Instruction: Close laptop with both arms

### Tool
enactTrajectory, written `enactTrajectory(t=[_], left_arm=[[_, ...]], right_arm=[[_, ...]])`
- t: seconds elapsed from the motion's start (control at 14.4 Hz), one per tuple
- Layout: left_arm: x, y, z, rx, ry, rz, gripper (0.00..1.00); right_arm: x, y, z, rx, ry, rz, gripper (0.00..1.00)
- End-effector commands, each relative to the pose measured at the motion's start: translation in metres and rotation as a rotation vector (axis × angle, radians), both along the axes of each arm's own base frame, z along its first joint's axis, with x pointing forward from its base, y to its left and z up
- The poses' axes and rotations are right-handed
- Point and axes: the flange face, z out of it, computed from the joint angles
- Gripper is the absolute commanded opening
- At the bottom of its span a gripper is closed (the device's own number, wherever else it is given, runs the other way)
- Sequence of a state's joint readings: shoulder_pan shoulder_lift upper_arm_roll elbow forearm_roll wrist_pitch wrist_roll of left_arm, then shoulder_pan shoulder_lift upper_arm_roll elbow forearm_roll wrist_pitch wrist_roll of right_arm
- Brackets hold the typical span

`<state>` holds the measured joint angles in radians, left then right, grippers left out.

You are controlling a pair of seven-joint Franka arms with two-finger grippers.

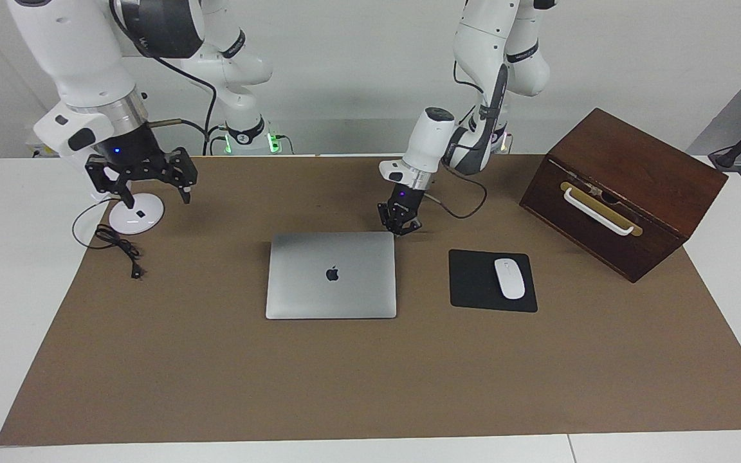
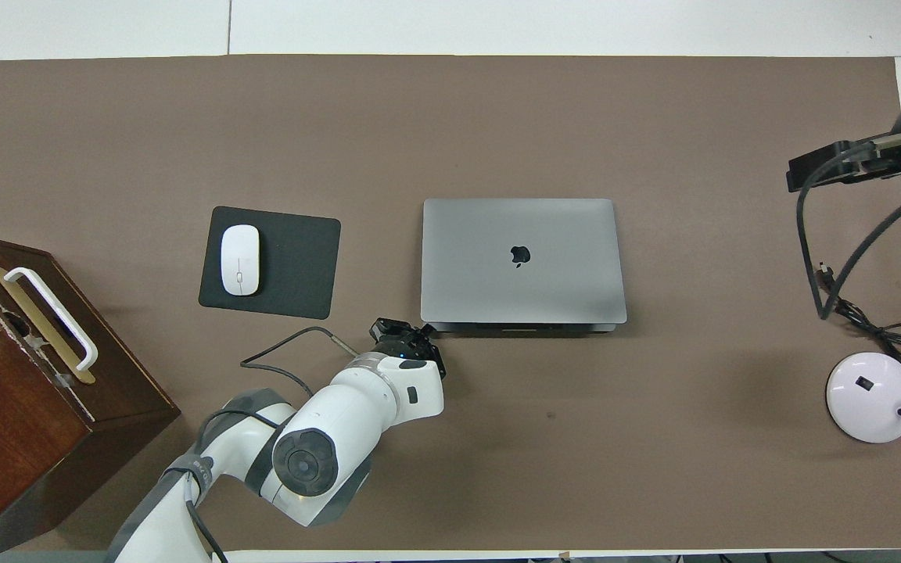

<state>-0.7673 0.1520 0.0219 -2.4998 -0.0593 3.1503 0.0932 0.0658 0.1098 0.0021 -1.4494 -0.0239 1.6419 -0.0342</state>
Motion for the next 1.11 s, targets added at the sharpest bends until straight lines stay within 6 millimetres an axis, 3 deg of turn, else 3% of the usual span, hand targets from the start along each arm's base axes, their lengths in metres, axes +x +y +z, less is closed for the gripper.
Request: enactTrajectory(t=[0.0, 0.28, 0.48, 0.69, 1.04], left_arm=[[-0.012, 0.009, 0.013, 0.038, 0.048, -0.003, 0.0], [-0.014, 0.017, 0.037, 0.09, 0.12, 0.004, 0.0], [-0.015, 0.026, 0.057, 0.131, 0.18, 0.013, 0.0], [-0.012, 0.03, 0.086, 0.177, 0.25, 0.017, 0.0], [0.035, 0.072, 0.139, 0.259, 0.411, 0.131, 0.0]], right_arm=[[-0.016, 0.013, 0.005, 0.014, 0.0, -0.02, 1.0], [-0.037, 0.003, 0.019, 0.013, -0.016, -0.016, 1.0], [-0.044, -0.017, 0.019, 0.01, 0.0, -0.021, 1.0], [-0.047, -0.019, 0.017, 0.01, 0.005, -0.03, 1.0], [-0.047, -0.02, 0.014, 0.01, -0.003, -0.033, 1.0]])
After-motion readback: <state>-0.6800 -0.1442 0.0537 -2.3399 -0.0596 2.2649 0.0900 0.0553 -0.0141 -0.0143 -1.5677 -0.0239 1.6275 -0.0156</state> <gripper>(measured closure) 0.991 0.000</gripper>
